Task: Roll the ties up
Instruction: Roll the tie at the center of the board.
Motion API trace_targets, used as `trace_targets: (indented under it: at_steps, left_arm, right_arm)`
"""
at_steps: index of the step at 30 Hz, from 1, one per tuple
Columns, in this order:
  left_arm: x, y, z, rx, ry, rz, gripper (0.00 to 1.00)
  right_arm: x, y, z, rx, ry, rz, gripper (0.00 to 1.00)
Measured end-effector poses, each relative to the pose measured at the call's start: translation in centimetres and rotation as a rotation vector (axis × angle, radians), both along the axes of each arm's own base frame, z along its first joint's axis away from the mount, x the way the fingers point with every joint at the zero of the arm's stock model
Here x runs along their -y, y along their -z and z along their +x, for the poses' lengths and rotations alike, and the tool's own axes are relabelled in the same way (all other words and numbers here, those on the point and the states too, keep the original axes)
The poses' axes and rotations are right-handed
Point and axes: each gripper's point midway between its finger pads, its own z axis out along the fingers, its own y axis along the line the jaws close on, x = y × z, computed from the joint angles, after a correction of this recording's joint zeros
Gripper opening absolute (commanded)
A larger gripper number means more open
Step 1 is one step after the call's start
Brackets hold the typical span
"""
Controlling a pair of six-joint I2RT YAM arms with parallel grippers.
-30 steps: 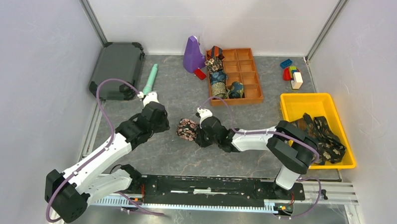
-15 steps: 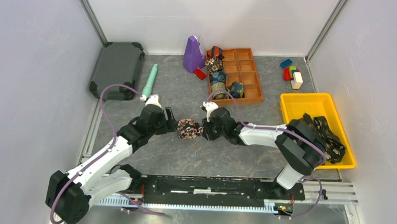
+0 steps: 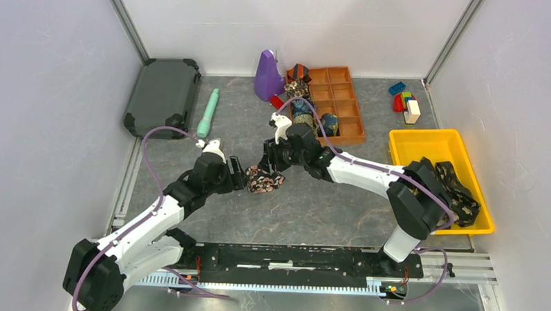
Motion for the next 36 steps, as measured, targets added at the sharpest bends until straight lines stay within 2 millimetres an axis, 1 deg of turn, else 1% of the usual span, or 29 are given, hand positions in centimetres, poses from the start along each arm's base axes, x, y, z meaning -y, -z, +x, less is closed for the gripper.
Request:
trace_targets:
  at_steps: [3, 6, 9, 14, 18, 23, 29, 36]
  left_arm:
    - [0.2, 0.0, 0.0, 0.003, 0.002, -0.016, 0.80]
    - [0.3, 0.2, -0.1, 0.000, 0.005, -0.023, 0.80]
    - [0.2, 0.4, -0.3, 0.000, 0.005, -0.025, 0.80]
    - [0.3, 0.6, -0.4, 0.005, 0.011, -0.035, 0.81]
    - [0.9, 0.6, -0.3, 0.013, 0.026, -0.065, 0.83]
    - [1.7, 0.6, -0.1, 0.014, 0.042, -0.102, 0.84]
    - [2.3, 0.8, 0.2, 0.013, 0.046, -0.131, 0.85]
    - [3.2, 1.6, 0.7, 0.011, 0.066, -0.173, 0.86]
  right_arm:
    - [-1.1, 0.2, 0.8, -0.022, 0.005, -0.004, 0.52]
    - [-1.4, 1.5, 1.2, -0.062, 0.020, -0.034, 0.50]
    - [-0.7, 3.2, 0.9, -0.109, 0.044, -0.079, 0.48]
    - [-0.4, 3.9, 0.8, -0.127, 0.055, -0.093, 0.45]
    - [-0.1, 4.6, 0.5, -0.138, 0.059, -0.107, 0.44]
    - [0.8, 5.9, 0.2, -0.151, 0.074, -0.137, 0.41]
    - [1.6, 6.8, 0.2, -0.164, 0.087, -0.149, 0.39]
    - [2.0, 7.1, 0.6, -0.159, 0.098, -0.139, 0.38]
